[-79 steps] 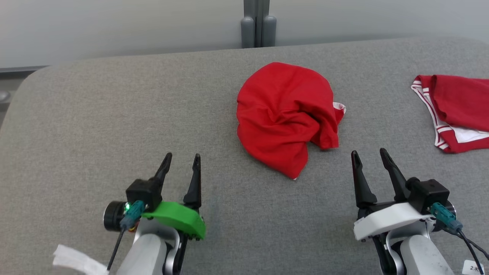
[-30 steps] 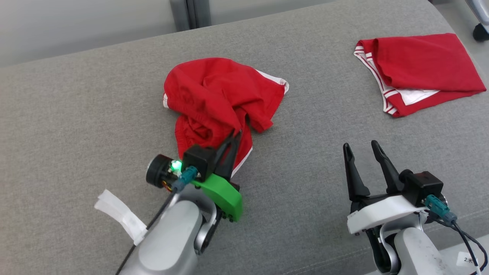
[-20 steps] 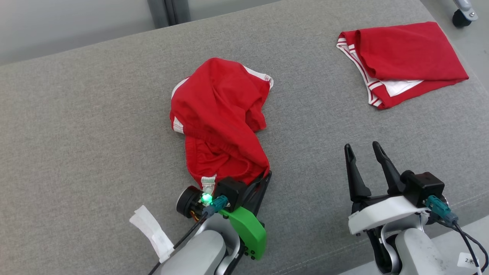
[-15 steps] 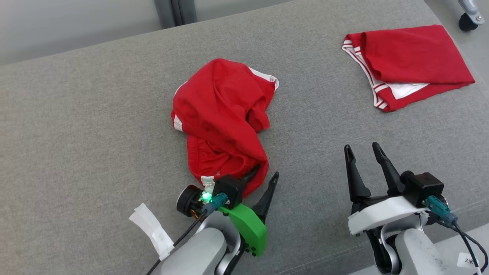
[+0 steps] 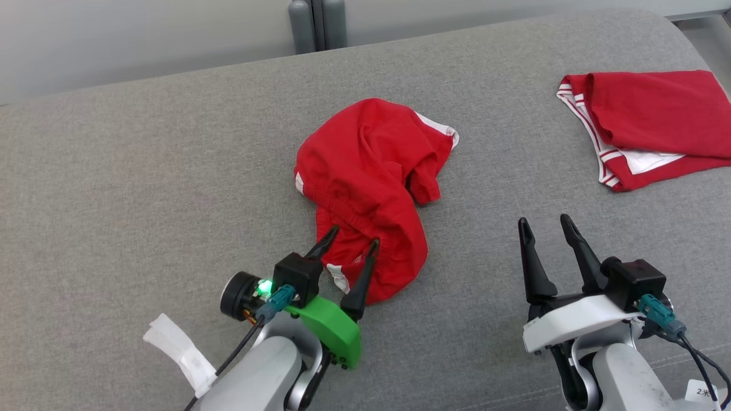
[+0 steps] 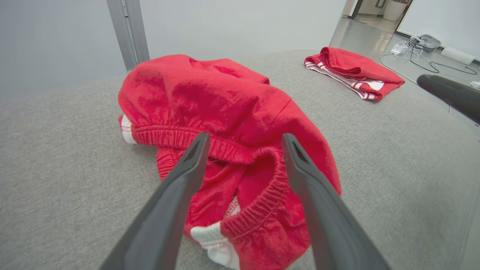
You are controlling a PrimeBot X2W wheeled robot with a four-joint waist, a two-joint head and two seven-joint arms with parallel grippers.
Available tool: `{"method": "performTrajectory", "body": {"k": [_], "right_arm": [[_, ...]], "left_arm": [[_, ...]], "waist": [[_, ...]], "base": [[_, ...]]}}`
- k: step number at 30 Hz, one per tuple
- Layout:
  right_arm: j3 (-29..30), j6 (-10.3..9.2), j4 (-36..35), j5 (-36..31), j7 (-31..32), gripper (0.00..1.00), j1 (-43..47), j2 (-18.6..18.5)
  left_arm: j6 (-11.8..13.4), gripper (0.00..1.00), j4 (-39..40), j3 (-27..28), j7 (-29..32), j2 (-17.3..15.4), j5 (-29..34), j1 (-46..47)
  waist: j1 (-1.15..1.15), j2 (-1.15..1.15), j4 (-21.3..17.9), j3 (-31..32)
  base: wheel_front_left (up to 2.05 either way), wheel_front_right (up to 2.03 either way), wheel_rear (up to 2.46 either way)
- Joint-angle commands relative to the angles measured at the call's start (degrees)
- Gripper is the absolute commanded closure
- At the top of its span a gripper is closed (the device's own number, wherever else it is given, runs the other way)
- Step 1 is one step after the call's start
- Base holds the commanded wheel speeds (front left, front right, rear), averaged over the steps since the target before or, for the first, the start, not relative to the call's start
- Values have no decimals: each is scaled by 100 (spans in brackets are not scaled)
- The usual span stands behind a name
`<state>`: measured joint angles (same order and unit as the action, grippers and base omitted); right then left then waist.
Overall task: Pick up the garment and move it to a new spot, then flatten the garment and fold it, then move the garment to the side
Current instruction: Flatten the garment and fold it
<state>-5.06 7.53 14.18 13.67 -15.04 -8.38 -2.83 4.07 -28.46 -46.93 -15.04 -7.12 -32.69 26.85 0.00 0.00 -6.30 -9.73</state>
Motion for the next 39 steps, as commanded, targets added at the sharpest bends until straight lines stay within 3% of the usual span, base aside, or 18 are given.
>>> {"method": "performTrajectory", "body": {"k": [1, 7, 13, 14, 15, 16, 22, 29, 39], "right_arm": [[-22, -9, -26, 3, -18, 0, 83, -14], [14, -9, 5, 14, -19, 0, 30, -12], [6, -9, 14, 37, -19, 0, -34, -12], [5, -9, 19, 44, -19, 0, -44, -13], [-3, -9, 20, 53, -18, 0, -56, -13], [3, -9, 19, 58, -19, 0, -62, -13], [105, -9, 33, 27, -18, 0, -14, -12], [131, -9, 68, 16, -18, 0, -41, -12], [153, -9, 117, 4, -19, 0, 65, -12]], "left_arm": [[-9, 0, -40, -23, -16, -98, 29, -115], [-221, 0, -148, -224, 163, -379, 93, -229], [-262, 2, -374, -299, 403, -462, 111, -31], [-264, 38, -439, -322, 455, -474, 135, 11], [-253, 64, -514, -361, 520, -492, 181, 58], [-256, 100, -564, -382, 549, -491, 187, 85], [-257, 100, -437, -294, 262, -396, 209, 244], [-223, 100, 348, -154, 38, -122, 249, 440], [261, 100, 2312, 205, 54, 18, 426, 813]], "waist": [[0, 0, 14, 4], [0, 0, -69, -81], [0, 0, -204, -159], [0, 0, -224, -167], [0, 0, -252, -180], [0, 0, -266, -186], [0, 0, -246, -167], [0, 0, -127, -31], [0, 0, -36, 145]], "base": [[0, 0, 0], [0, 0, 0], [0, 0, 0], [0, 0, 0], [0, 0, 0], [0, 0, 0], [0, 0, 0], [0, 0, 0], [0, 0, 0]]}}
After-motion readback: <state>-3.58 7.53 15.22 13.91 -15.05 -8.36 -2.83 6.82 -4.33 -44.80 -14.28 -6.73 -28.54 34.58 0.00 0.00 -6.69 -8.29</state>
